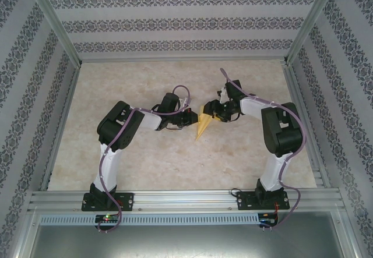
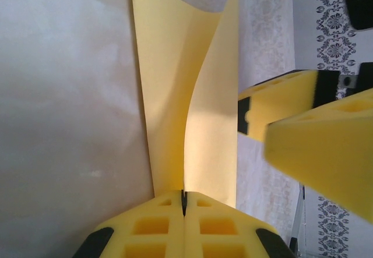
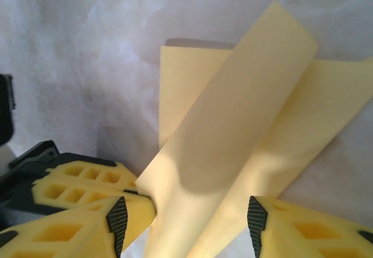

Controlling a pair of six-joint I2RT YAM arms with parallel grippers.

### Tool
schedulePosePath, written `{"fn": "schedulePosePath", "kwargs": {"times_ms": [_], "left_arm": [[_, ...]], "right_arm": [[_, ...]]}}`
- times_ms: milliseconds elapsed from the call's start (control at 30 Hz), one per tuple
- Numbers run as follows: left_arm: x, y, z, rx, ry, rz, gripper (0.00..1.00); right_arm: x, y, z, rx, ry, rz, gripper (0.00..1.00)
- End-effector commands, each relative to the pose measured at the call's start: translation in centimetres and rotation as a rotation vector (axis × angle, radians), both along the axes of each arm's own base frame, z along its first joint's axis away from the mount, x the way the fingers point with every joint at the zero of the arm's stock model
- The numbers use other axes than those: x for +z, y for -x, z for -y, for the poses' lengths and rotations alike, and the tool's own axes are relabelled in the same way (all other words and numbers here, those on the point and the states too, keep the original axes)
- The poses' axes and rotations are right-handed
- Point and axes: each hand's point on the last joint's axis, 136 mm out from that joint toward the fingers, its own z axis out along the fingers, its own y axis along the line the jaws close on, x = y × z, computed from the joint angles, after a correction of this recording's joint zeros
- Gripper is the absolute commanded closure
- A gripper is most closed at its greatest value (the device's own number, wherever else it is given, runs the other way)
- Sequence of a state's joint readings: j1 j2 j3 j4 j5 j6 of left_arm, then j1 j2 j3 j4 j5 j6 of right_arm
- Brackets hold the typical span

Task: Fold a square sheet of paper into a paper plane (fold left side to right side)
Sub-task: Fold the wing for the fifth time at the center of the table.

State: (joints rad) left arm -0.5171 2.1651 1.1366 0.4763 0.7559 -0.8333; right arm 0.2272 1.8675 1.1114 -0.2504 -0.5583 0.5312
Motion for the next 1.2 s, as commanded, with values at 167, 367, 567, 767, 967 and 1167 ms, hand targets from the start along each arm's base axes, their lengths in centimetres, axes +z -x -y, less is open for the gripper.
{"fn": "schedulePosePath", "kwargs": {"times_ms": [167, 367, 567, 767, 967, 1167], "left_arm": [[-4.2, 1.3, -1.2, 0.004, -0.116, -0.064, 1.00], [-3.6, 0.7, -0.9, -0.003, -0.117, -0.046, 1.00], [-3.8, 0.7, -0.9, -0.007, -0.127, -0.049, 1.00], [-3.7, 0.6, -0.8, -0.018, -0.137, -0.046, 1.00], [-3.8, 0.5, -0.7, -0.021, -0.143, -0.045, 1.00], [-4.0, 0.4, -0.6, -0.021, -0.149, -0.051, 1.00]], "right_arm": [[1.8, 0.6, 0.1, -0.019, -0.022, 0.044, 0.48], [2.2, -0.1, -1.3, -0.009, -0.076, 0.065, 0.52], [2.1, -1.0, -2.6, 0.010, -0.080, 0.068, 0.52], [1.1, -1.5, -3.0, 0.017, -0.068, 0.050, 0.52], [0.0, -0.9, -2.4, 0.026, -0.011, 0.021, 0.51], [-1.3, -0.1, -1.7, 0.025, 0.033, -0.010, 0.51]]}}
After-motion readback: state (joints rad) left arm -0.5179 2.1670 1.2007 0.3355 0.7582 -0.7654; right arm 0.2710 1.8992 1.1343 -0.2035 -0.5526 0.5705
